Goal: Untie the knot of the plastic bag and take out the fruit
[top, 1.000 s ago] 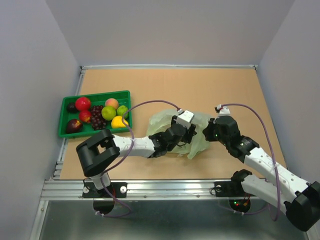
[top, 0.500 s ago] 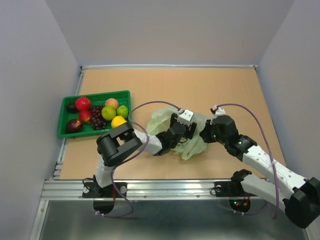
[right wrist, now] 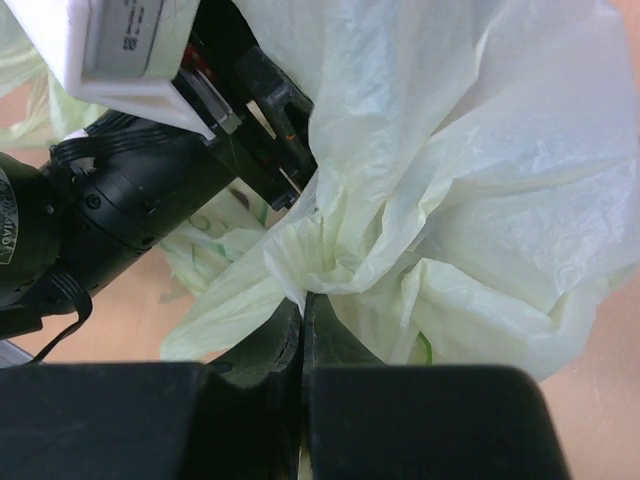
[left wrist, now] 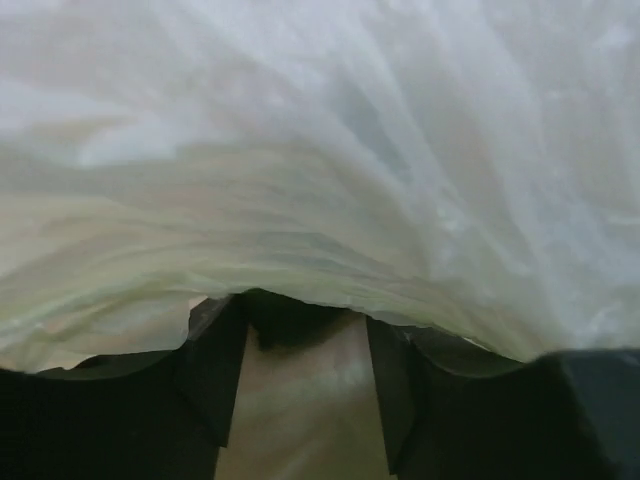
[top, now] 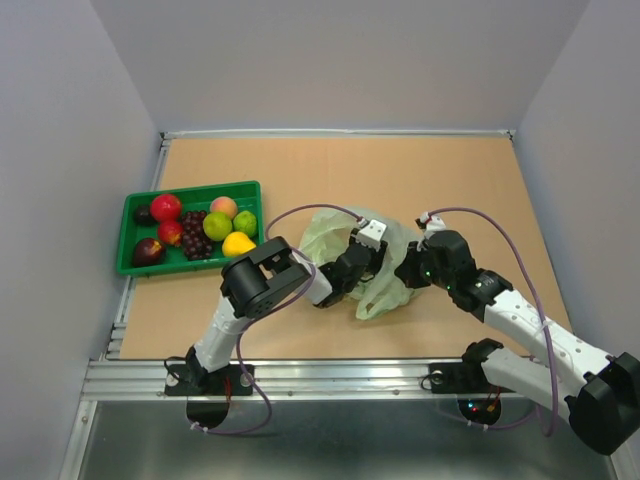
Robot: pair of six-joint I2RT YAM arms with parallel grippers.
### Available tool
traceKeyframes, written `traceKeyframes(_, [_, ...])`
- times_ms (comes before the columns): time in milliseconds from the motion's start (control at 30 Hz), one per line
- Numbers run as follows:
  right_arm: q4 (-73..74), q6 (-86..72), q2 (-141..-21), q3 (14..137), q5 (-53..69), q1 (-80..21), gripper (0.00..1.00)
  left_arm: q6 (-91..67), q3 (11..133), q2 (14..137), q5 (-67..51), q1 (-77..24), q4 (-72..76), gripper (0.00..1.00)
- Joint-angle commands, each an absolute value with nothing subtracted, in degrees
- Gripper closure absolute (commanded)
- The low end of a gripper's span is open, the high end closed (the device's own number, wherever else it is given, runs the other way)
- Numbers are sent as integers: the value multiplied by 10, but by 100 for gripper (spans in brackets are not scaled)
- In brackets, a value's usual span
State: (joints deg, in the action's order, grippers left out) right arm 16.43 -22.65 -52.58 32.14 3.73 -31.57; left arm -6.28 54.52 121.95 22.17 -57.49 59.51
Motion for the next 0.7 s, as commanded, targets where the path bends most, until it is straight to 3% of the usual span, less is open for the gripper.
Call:
traceKeyframes(0, [150,-218,-519,351,51,-319,100,-57,564,1226,205,-576,668,47])
traceKeyframes(33, [151,-218,-520,352,47,-318,100,-57,556,1225,203,-576,678,68])
traceKeyframes(100, [150,-218,-520,353,42,-319,100,-57,543,1221,203,-576,691,81])
traceKeyframes(233, [150,-214,-521,359,19,-319,100,-52,510,1198,195,-576,705,99])
traceKeyframes(667, [150,-201,-555,420,-164,-319,100,-100,352,1007,133,-596,624,100])
